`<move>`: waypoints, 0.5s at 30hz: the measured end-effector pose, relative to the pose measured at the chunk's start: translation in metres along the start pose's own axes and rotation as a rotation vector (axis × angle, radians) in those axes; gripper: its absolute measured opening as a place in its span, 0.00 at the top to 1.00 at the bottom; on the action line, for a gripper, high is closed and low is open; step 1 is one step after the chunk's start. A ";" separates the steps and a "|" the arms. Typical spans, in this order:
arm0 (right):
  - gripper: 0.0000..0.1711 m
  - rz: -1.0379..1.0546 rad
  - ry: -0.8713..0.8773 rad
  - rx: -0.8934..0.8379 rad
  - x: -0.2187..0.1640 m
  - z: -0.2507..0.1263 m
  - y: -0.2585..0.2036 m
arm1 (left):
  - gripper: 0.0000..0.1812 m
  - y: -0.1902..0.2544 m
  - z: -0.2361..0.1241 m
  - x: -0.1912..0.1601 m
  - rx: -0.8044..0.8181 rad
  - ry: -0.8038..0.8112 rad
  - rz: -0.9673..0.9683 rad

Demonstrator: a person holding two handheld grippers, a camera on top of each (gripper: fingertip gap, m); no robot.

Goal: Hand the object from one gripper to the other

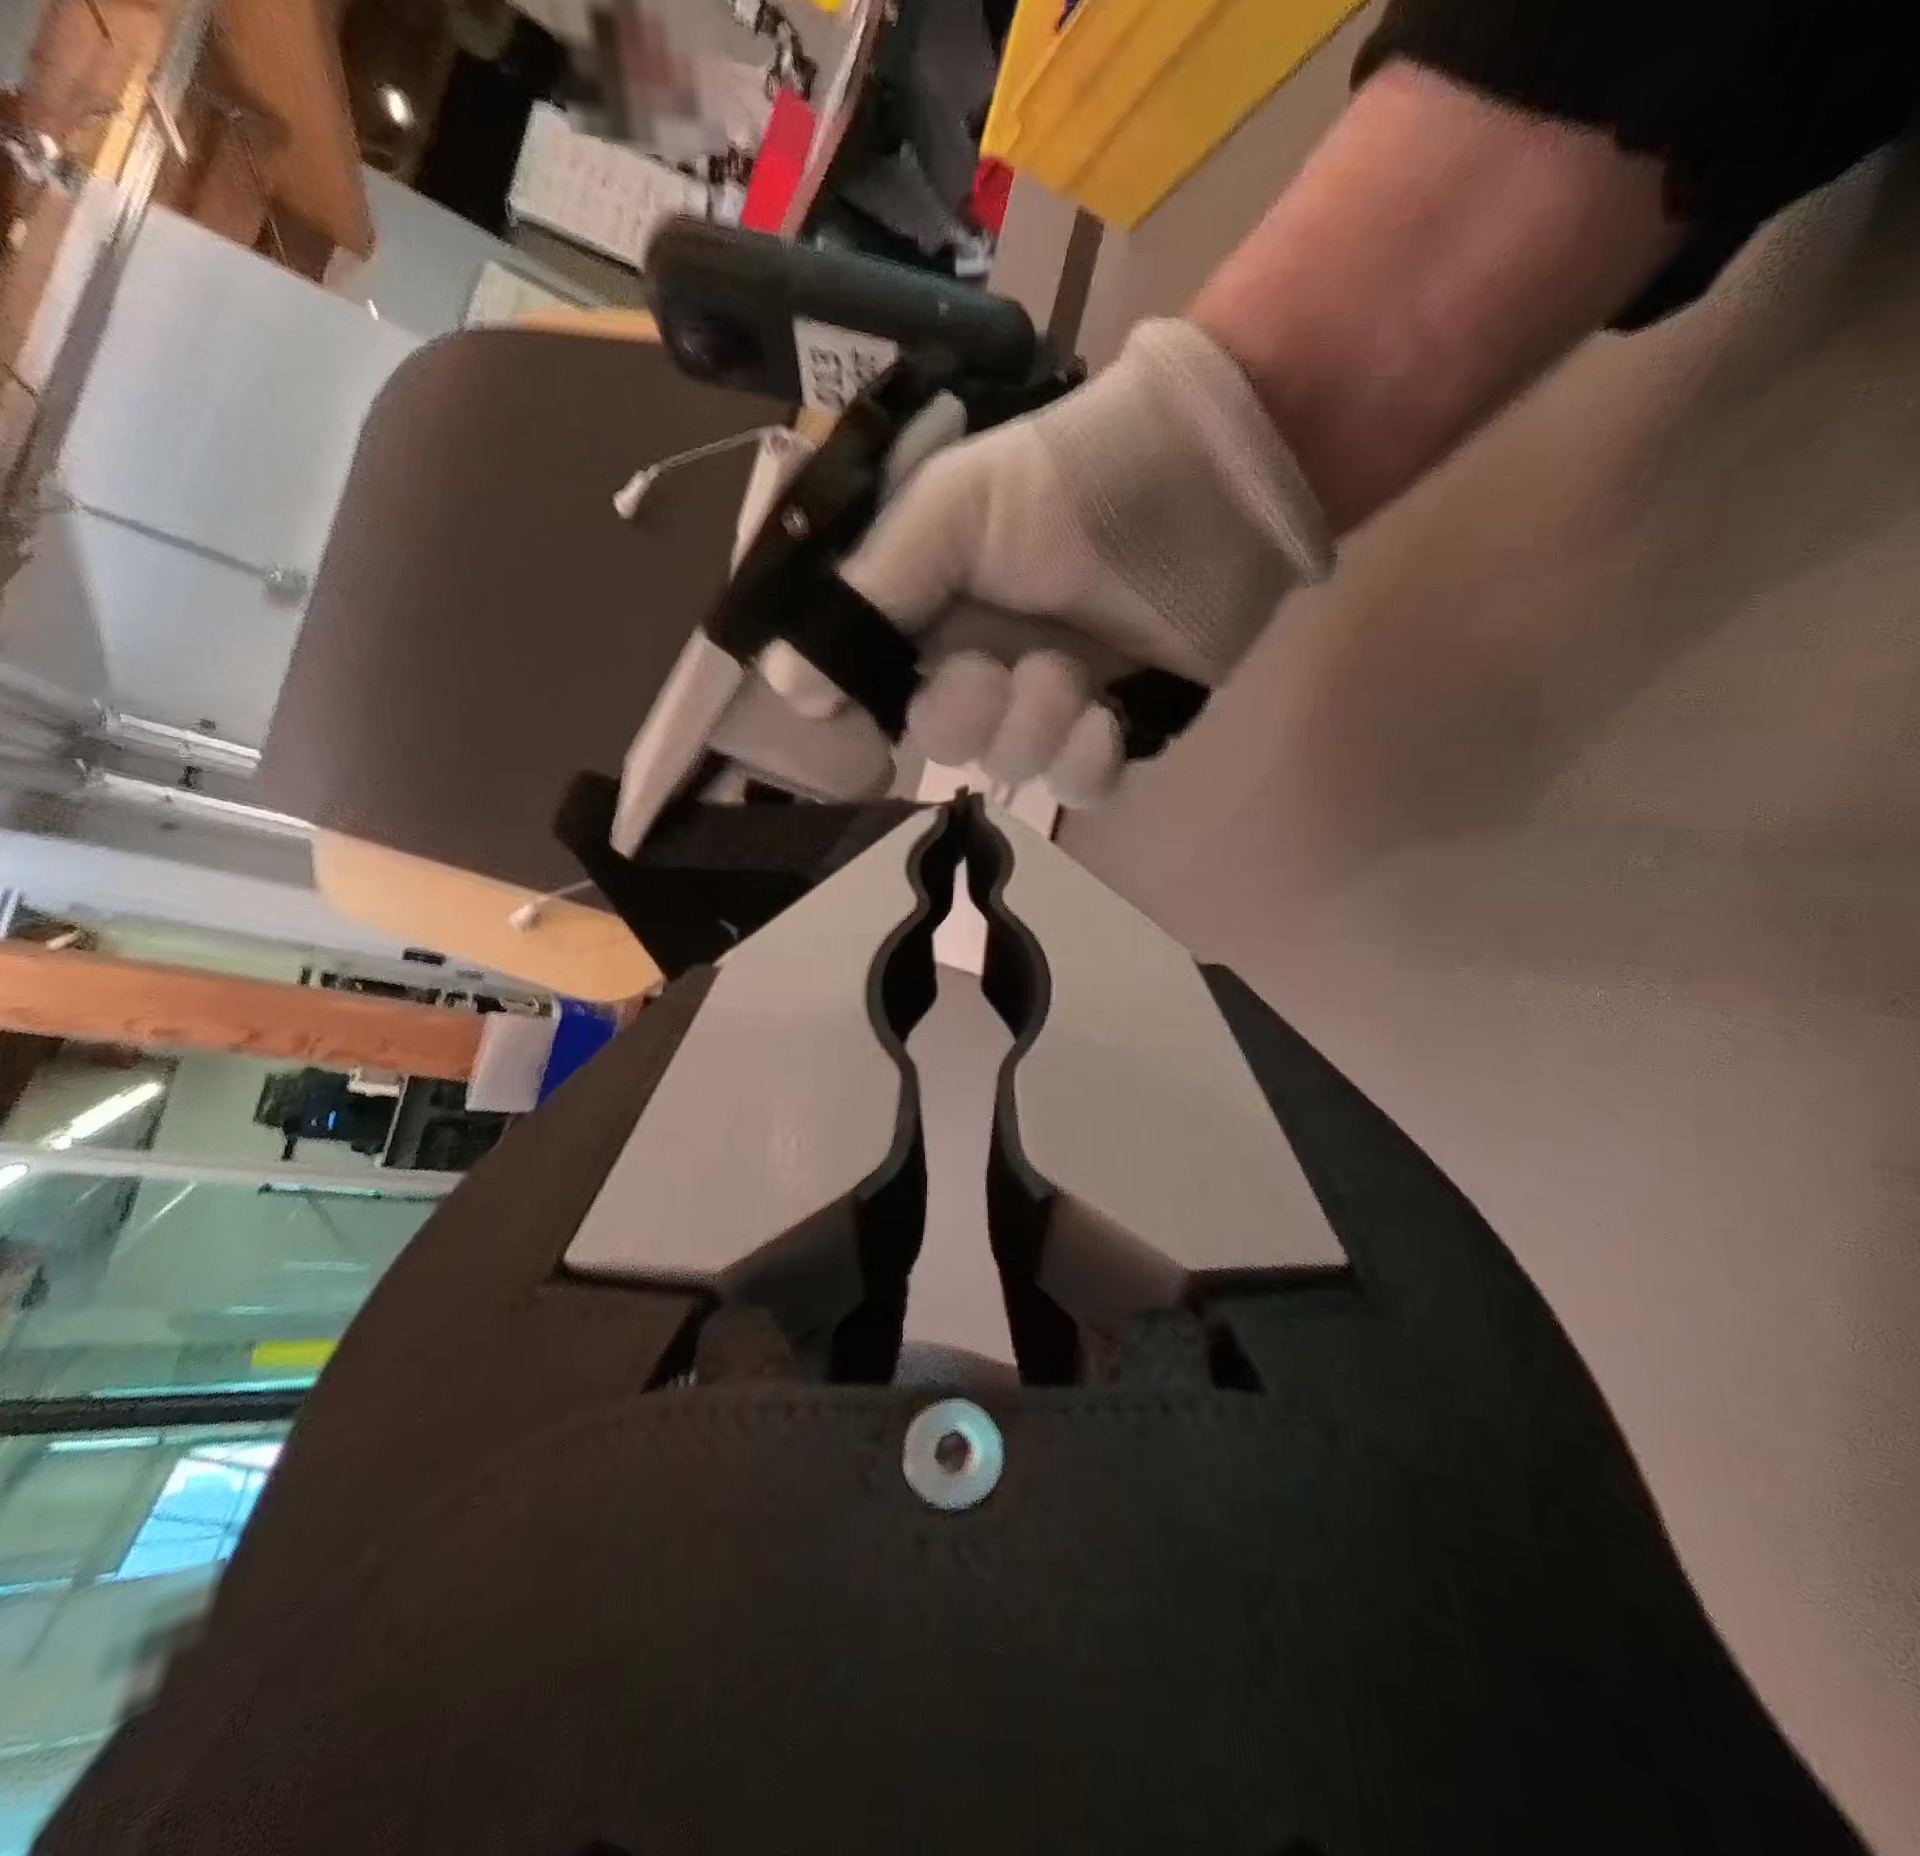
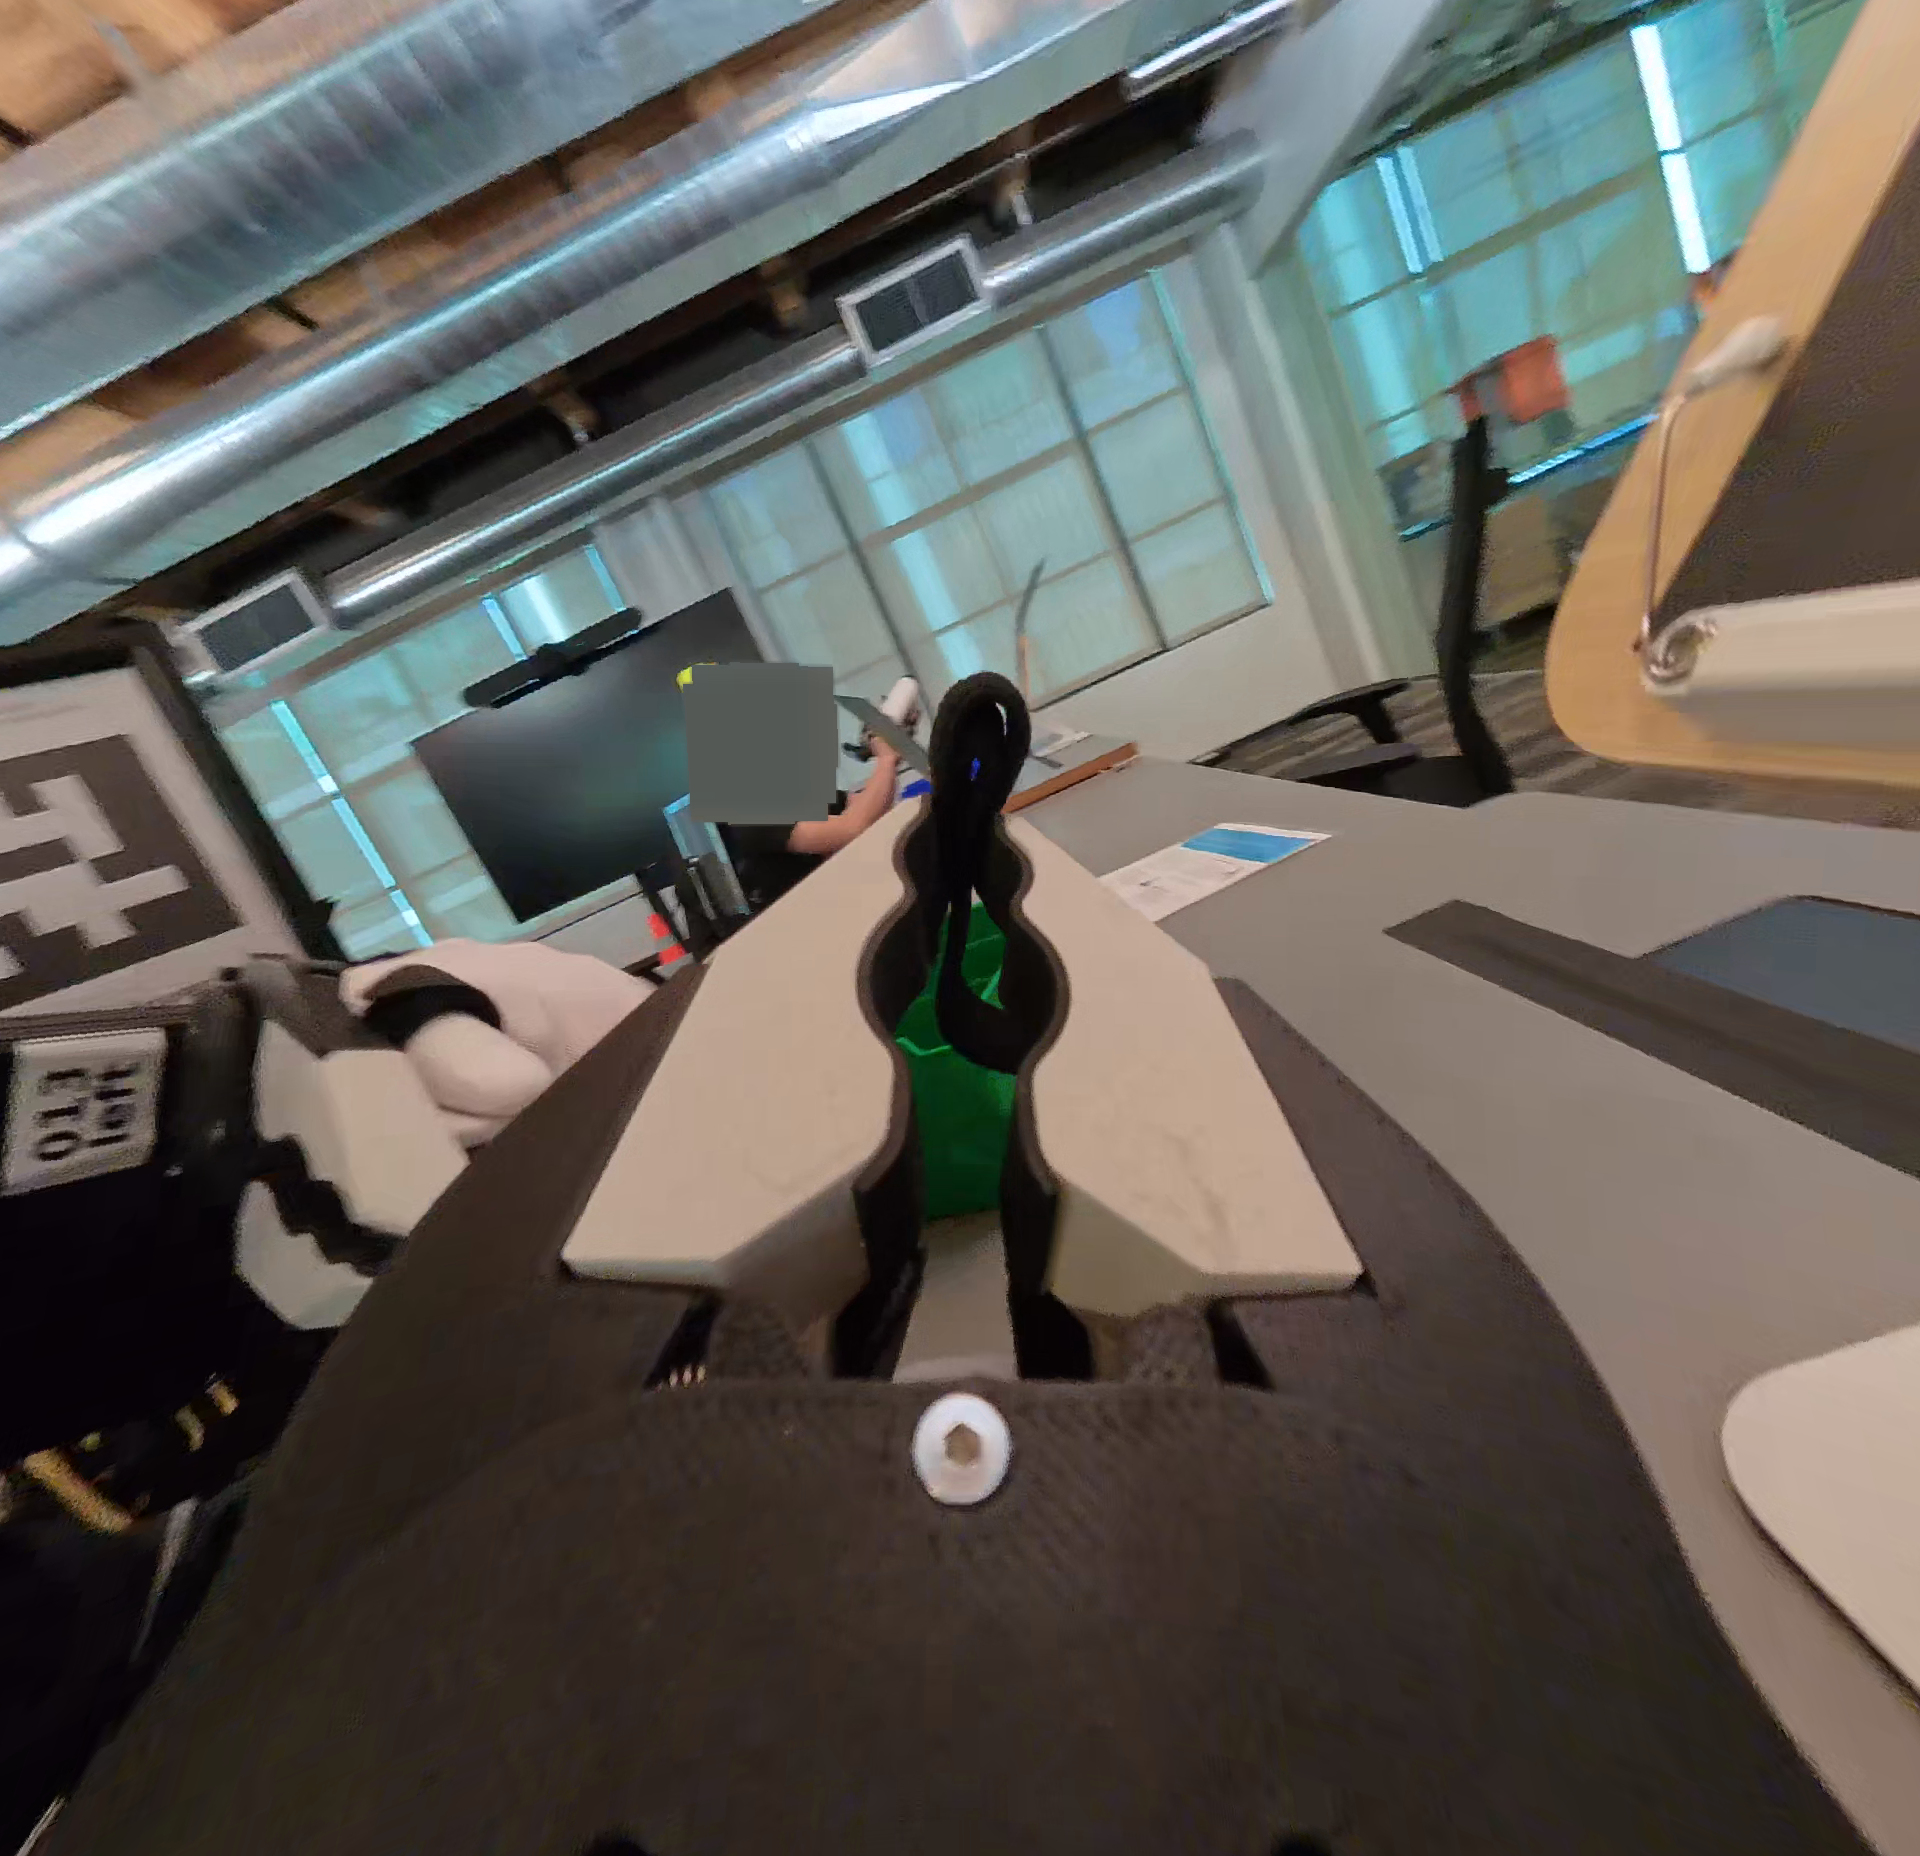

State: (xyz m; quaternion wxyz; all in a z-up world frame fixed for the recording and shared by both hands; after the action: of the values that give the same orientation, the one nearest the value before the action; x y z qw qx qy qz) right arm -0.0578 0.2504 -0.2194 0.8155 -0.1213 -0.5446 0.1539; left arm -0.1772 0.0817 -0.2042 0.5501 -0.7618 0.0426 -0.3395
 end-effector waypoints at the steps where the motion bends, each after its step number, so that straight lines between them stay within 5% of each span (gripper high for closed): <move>1: 0.97 -0.020 -0.017 0.017 0.003 0.000 -0.002 | 1.00 0.004 0.002 -0.003 -0.016 -0.014 -0.005; 6: 0.97 -0.165 -0.074 0.056 0.003 0.008 -0.018 | 1.00 0.000 0.005 -0.016 -0.030 -0.056 -0.062; 9: 0.97 -0.196 -0.067 0.069 0.008 0.004 -0.019 | 0.88 -0.011 -0.003 -0.012 0.005 -0.021 -0.103; 15: 0.96 -0.286 -0.084 0.062 0.012 -0.002 -0.019 | 0.84 -0.048 -0.029 -0.014 0.020 0.050 -0.271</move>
State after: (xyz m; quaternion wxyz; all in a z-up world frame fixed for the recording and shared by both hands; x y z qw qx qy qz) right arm -0.0497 0.2378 -0.2026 0.8091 -0.0106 -0.5847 0.0580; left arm -0.2196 0.0832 -0.1646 0.5057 -0.7462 -0.0504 -0.4299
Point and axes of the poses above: each gripper's, where its closed fingertips meet, z out along the fingers, x out of its top, y = z × x across the jaws, the point moved 10 cm from there along -z, back along the fingers, and after that the axes turned 7 degrees about x, right-handed, at the moved point
